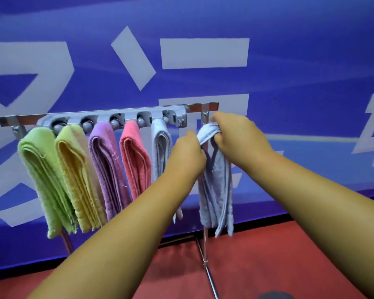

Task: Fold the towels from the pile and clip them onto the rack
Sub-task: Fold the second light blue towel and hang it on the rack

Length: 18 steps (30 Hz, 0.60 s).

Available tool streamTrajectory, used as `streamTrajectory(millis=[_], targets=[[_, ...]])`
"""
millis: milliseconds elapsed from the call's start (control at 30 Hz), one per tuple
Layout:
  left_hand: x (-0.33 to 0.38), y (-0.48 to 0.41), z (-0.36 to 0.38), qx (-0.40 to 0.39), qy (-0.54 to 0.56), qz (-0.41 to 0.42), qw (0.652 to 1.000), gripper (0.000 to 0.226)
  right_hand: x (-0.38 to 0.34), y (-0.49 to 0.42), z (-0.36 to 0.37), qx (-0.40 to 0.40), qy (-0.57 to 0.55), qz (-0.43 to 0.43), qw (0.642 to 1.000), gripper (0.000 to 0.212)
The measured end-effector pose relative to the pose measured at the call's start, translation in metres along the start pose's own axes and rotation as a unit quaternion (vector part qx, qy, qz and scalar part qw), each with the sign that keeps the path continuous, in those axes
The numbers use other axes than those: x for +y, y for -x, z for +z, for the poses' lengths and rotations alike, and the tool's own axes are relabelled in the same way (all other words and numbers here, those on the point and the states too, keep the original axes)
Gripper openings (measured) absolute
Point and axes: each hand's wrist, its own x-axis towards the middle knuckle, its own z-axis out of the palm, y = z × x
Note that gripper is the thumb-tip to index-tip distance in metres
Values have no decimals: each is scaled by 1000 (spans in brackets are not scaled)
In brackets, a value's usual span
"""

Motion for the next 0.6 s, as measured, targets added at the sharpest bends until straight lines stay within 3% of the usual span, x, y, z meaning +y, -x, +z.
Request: streamTrajectory(millis=[167, 300, 600], targets=[[-9, -41, -17, 57, -121, 16, 991, 18, -2, -19, 7, -40, 30, 2, 999, 6], [-11, -66, -26, 62, -129, 22, 989, 24, -10, -41, 17, -20, 13, -2, 1000, 21], [-6, -95, -55, 94, -153, -32, 983, 25, -18, -98, 28, 24, -44, 9, 999, 21]])
